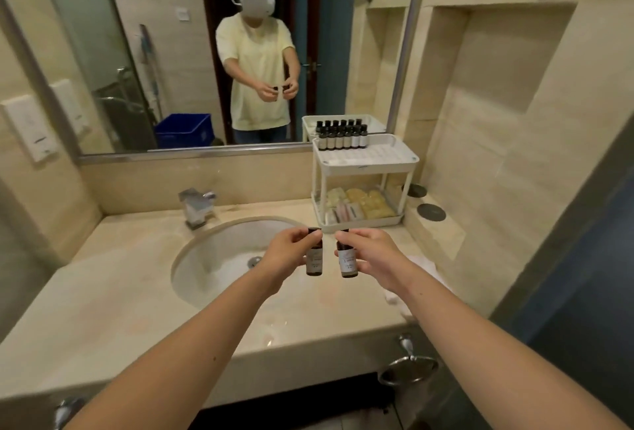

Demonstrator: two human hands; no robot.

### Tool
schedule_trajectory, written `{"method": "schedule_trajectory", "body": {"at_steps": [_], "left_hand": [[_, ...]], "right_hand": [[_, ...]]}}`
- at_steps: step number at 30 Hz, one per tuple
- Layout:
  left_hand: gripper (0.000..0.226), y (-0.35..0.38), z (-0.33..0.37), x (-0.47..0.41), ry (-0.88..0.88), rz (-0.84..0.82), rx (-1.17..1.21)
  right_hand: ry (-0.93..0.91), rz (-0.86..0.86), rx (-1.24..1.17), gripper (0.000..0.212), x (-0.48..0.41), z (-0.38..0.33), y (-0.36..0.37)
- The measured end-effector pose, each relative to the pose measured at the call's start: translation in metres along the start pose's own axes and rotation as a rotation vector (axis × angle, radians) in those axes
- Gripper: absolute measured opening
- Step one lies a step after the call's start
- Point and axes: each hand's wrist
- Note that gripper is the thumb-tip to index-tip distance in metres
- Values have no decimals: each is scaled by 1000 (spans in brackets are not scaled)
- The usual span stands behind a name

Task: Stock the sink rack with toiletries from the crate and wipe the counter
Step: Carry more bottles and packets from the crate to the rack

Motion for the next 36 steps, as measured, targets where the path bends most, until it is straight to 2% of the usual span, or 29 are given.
{"method": "schedule_trajectory", "body": {"at_steps": [5,10,14,20,24,29,36], "left_hand": [[21,1,28,-70,81,-81,-82],[19,11,55,-125,140,-177,-164],[16,21,76,-163,173,-212,-222],[17,38,105,-236,251,-151,-358],[19,53,121,-294,264,-105,-437],[26,74,135,-362,295,-46,-565],[24,105,147,-441,354,-24,-840]], "right_hand": [[-38,148,-15,38,-49,-35,-16],[-94,205,-2,17,-82,-67,-37],[-125,219,38,16,-117,-86,-61],[-168,219,118,17,-185,-121,-97],[-180,191,230,26,-235,-149,-121],[-171,179,326,21,-299,-169,-154],[-151,179,466,22,-381,-181,-187]]}}
Point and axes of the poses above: each hand's wrist, its own x-axis away from the middle knuckle, its own y-axis out of the palm, z = x × y, and after that the axes turned 3 degrees about x, right-handed
